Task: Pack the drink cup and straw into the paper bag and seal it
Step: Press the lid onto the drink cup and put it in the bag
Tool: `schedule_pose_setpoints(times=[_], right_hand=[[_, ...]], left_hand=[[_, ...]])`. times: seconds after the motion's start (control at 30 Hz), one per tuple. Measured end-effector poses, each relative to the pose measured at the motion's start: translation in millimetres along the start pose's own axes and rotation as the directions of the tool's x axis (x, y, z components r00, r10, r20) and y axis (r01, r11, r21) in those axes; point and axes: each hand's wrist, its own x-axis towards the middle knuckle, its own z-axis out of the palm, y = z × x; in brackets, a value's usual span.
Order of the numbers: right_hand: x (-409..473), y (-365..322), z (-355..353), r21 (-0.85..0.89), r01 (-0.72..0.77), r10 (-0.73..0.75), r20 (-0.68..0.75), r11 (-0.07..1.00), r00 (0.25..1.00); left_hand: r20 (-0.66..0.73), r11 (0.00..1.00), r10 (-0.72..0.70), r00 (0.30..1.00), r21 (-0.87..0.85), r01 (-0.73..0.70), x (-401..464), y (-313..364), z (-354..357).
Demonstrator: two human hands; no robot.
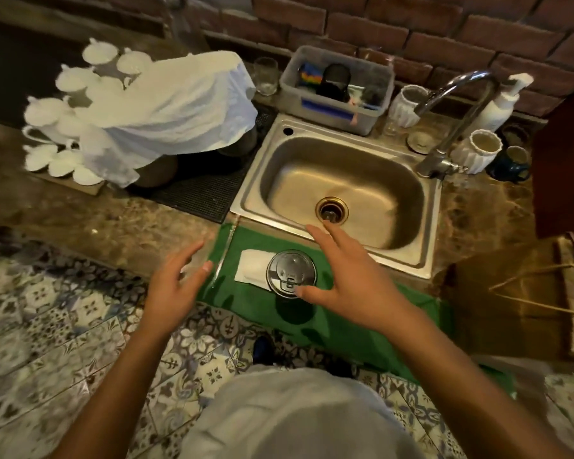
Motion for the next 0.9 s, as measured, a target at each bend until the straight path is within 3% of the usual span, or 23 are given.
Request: schedule_pose_setpoints(times=[0.23, 0.43, 0.63, 0.9], right_hand=[[25.7, -17.4, 33.9, -0.012, -0.140, 0.140, 0.081, 0.990, 0.987], [34.5, -13.7, 63.0, -0.041, -0.229, 0.232, 0.081, 0.973, 0.969], [35.3, -16.5, 82.0, -0.018, -0.175, 0.174, -0.057, 0.984, 0.983], [17.7, -23.5, 43.6, 0.202, -0.036, 0.064, -0.138, 0.979, 0.988]], left_hand=[[0.084, 0.996, -0.088, 0.993, 0.037, 0.085, 26.6, -33.9, 3.7], [0.345, 0.983, -0.045, 0.938, -0.151, 0.102, 20.7, -14.9, 33.6], [0.468, 0.973, 0.001, 0.884, -0.203, 0.106, 8.6, -1.5, 62.6], [0.516, 0.940, 0.113, 0.849, -0.333, 0.077, -1.3, 32.6, 51.2]])
